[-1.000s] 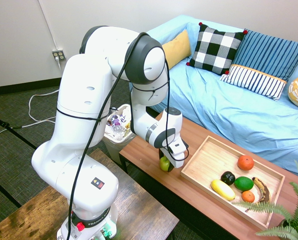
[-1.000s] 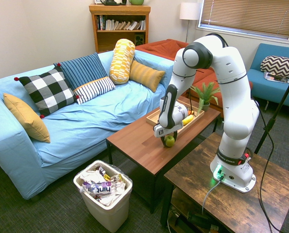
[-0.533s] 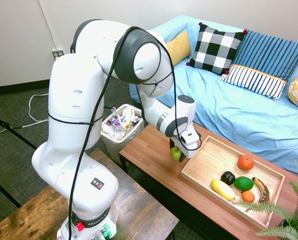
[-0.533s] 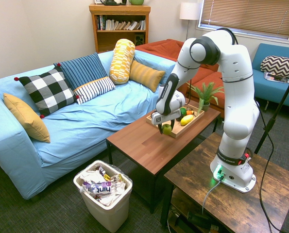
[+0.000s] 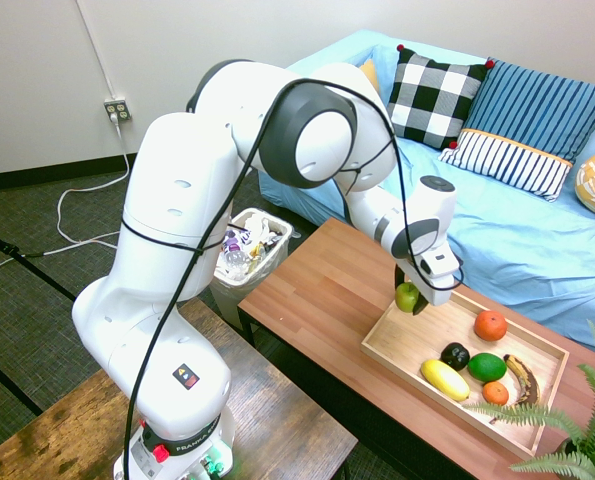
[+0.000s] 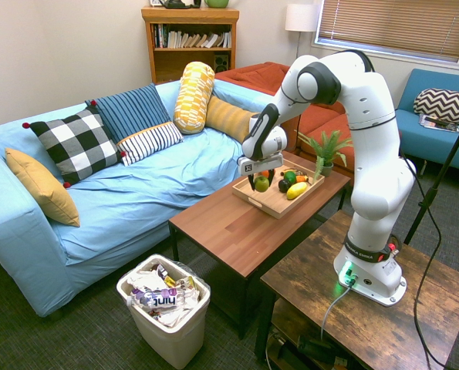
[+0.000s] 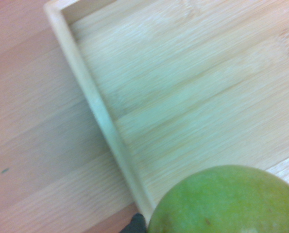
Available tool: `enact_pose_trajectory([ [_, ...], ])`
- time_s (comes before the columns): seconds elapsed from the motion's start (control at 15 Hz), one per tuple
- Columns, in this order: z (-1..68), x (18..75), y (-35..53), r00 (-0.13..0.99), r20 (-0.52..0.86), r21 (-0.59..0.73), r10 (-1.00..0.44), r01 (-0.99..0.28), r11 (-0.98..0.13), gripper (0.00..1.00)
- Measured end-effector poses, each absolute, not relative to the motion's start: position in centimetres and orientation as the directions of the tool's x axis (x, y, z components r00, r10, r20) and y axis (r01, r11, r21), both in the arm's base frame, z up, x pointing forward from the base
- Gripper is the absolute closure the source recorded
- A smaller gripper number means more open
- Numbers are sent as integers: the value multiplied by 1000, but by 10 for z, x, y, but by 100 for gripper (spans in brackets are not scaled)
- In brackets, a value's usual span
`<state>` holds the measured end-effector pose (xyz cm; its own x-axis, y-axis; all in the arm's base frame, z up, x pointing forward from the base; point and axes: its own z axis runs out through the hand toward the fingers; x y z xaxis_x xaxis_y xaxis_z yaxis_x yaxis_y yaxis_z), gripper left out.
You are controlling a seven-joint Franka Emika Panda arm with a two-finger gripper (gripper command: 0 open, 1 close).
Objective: Put the apple in the tray
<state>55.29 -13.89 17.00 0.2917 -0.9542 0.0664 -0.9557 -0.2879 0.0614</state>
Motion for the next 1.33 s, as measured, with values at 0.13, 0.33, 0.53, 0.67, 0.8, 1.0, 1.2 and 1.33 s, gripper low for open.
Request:
enact_pose_trajectory([
  [0.13,159,562,-160,254,68,63,-965,-966,-249,100],
  [0.33,140,574,-173,229,57,66,-972,-972,-225,100],
  [0.53,124,578,-167,234,47,76,-971,-970,-230,100],
  [0.67,115,580,-166,234,43,83,-971,-970,-230,100],
  [0.8,107,580,-166,234,41,91,-971,-969,-230,100],
  [1.0,100,583,-167,233,41,94,-972,-969,-228,0],
  [1.2,101,585,-167,234,36,97,-972,-969,-229,0],
  [1.33,100,585,-168,236,32,94,-971,-968,-232,0],
])
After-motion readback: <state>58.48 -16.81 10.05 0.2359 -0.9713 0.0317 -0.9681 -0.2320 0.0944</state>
